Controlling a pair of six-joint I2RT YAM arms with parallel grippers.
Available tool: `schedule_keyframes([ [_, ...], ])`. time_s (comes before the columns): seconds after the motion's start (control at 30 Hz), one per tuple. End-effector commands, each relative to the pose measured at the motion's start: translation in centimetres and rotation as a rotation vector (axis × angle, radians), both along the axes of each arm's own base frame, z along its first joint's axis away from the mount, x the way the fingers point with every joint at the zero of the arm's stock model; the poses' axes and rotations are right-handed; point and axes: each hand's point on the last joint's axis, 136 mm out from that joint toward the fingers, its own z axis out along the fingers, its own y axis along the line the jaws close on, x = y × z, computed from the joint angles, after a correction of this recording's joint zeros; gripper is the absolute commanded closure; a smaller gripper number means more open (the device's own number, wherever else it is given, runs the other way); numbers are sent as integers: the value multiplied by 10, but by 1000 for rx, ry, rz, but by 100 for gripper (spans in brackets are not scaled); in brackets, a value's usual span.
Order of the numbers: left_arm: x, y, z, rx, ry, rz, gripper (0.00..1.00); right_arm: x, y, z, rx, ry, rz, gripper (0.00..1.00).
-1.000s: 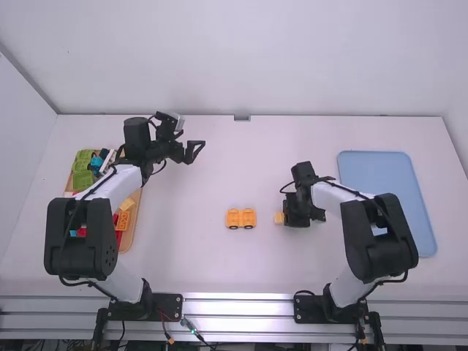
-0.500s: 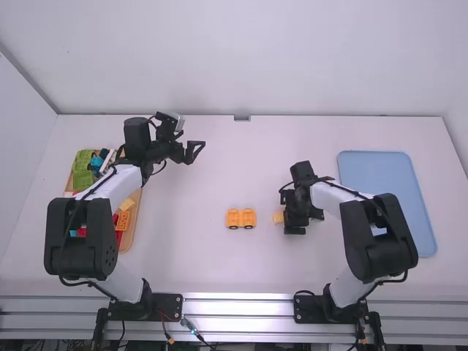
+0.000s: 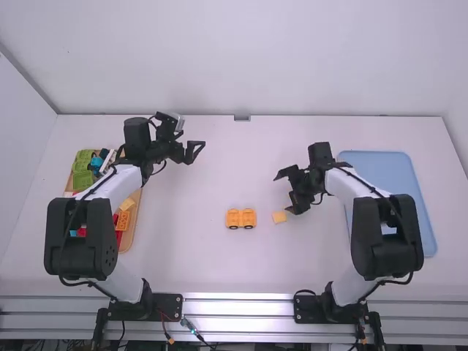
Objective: Assemble lego blocks to make yellow taxi
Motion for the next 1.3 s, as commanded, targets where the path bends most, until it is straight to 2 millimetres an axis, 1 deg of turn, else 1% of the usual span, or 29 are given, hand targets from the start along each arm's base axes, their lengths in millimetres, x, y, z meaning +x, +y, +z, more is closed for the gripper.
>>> schedule_keyframes([
  [0.0, 2, -5, 10, -7, -21, -17, 1, 21, 19, 43, 129, -265, 284, 1],
  [0.03, 2, -5, 10, -6, -22, -17, 1, 23, 23, 53, 158, -329, 345, 1],
  [0.07, 2, -5, 10, -6, -22, -18, 1, 27, 30, 72, 207, -448, 455, 1],
  [0.1, 3, -5, 10, -6, -22, -17, 1, 28, 38, 93, 257, -604, 590, 1],
  [0.17, 3, -5, 10, -6, -23, -17, 1, 25, 46, 116, 298, -825, 770, 1],
  [0.2, 3, -5, 10, -5, -24, -17, 1, 16, 52, 131, 305, -1024, 945, 1],
  [0.23, 3, -5, 10, -4, -26, -18, 1, 4, 54, 135, 245, -1225, 1170, 1],
  [0.33, 4, -5, 12, -4, -35, -18, 1, -7, 49, 126, 106, -1421, 1479, 1],
  [0.37, 4, -5, 12, -7, -32, -17, 1, -6, 47, 119, 40, -1473, 1589, 1],
  [0.4, 4, -5, 12, -7, -33, -17, 1, -5, 45, 115, 6, -1497, 1642, 1],
  [0.43, 4, -5, 13, -5, -38, -17, 1, 3, 40, 106, -103, -1548, 1781, 1],
  [0.47, 5, -4, 13, -4, -40, -14, 1, 8, 37, 101, -162, -1557, 1844, 1],
  [0.5, 3, -5, 13, -9, -34, -20, 1, 14, 35, 99, -208, -1569, 1880, 1],
  [0.53, 3, -6, 12, -11, -30, -24, 1, 15, 35, 99, -216, -1572, 1881, 2],
  [0.6, 0, -6, 8, -11, -6, -24, 1, 19, 40, 102, -214, -1580, 1842, 1],
  [0.67, -1, -6, 6, -2, -8, -30, 1, 23, 44, 102, -247, -1598, 1874, 1],
  [0.7, -4, -10, 6, 15, -28, -71, 1, 23, 44, 100, -266, -1613, 1910, 1],
  [0.73, -11, -17, 7, 37, -63, -147, 1, 18, 45, 98, -257, -1626, 1952, 0],
  [0.77, -15, -21, 7, 44, -80, -189, 1, 16, 44, 98, -252, -1638, 1975, 2],
  [0.83, -37, -38, 10, 58, -161, -370, 1, 2, 41, 95, -203, -1676, 2048, 1],
  [0.93, -53, -47, 9, 46, -197, -479, 1, -16, 37, 99, -115, -1743, 2075, 1],
  [0.97, -58, -51, 7, 48, -195, -502, 1, -23, 34, 100, -83, -1792, 2072, 1],
  [1.07, -65, -63, -2, 56, -182, -537, 1, -28, 22, 97, -72, -1834, 2030, 1],
  [1.1, -71, -73, -9, 69, -198, -579, 1, -31, 14, 92, -75, -1853, 1992, 1],
  [1.13, -72, -74, -10, 72, -201, -585, 1, -31, 12, 91, -76, -1860, 1981, 1],
  [1.2, -82, -92, -22, 100, -235, -651, 1, -36, 7, 82, -79, -1909, 1903, 1],
  [1.27, -87, -99, -25, 109, -254, -679, 1, -39, 5, 74, -81, -1914, 1884, 1],
])
